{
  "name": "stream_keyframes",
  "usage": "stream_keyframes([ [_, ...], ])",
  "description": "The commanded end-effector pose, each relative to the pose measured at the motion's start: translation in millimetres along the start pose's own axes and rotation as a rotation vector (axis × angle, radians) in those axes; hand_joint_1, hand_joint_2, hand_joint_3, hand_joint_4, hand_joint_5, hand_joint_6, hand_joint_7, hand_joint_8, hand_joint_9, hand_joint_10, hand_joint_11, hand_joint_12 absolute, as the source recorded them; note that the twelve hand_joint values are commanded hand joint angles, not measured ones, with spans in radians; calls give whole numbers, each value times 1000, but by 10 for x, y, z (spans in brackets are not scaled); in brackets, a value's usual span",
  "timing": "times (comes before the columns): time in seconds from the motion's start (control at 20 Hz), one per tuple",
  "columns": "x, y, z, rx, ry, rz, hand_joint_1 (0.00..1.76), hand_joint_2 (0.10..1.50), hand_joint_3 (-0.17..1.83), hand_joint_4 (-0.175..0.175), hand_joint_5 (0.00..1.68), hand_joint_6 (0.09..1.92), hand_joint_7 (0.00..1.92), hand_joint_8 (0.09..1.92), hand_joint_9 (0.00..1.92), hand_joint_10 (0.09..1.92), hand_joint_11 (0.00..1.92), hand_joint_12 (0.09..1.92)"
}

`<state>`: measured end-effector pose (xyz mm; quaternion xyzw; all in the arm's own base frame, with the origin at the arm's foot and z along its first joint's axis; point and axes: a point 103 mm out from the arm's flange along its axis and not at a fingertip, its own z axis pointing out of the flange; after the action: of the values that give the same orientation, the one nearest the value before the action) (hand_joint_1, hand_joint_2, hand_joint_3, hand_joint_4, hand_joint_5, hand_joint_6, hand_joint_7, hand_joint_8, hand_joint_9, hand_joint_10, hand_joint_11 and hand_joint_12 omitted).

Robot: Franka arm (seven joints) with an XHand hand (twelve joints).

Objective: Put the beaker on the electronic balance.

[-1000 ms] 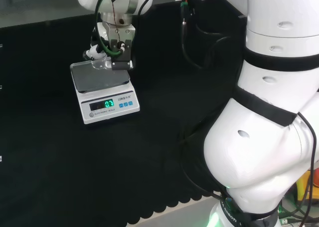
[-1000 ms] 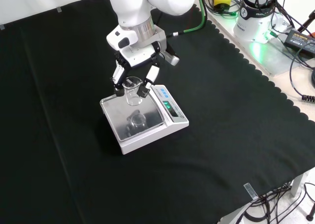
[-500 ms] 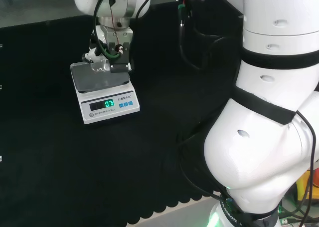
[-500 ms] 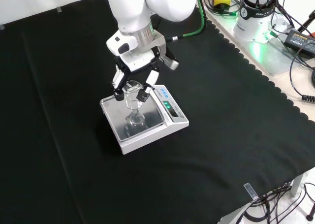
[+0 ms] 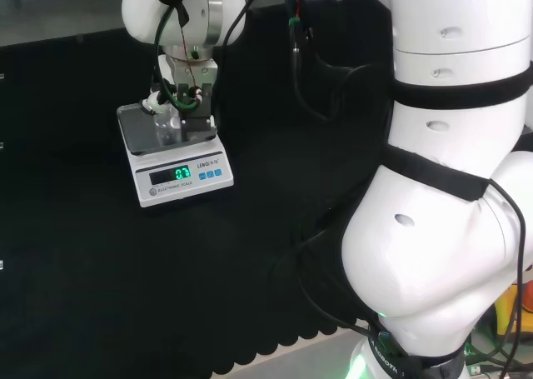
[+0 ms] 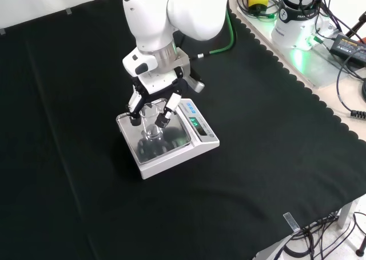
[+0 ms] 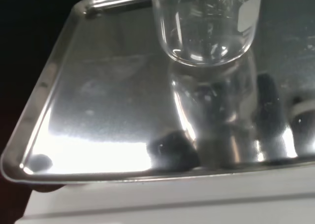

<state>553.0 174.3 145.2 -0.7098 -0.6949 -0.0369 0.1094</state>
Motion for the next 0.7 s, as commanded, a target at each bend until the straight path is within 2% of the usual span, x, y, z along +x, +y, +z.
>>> stream_keyframes([
  [0.05, -20, 31, 39, 11, -25, 12, 1237, 1175, -175, -159, 770, 780, 909, 751, 1361, 162, 1364, 604],
  [0.7, 32, 17, 89, 18, -95, 1, 1232, 1170, -175, -156, 752, 786, 894, 755, 1355, 157, 1370, 604],
])
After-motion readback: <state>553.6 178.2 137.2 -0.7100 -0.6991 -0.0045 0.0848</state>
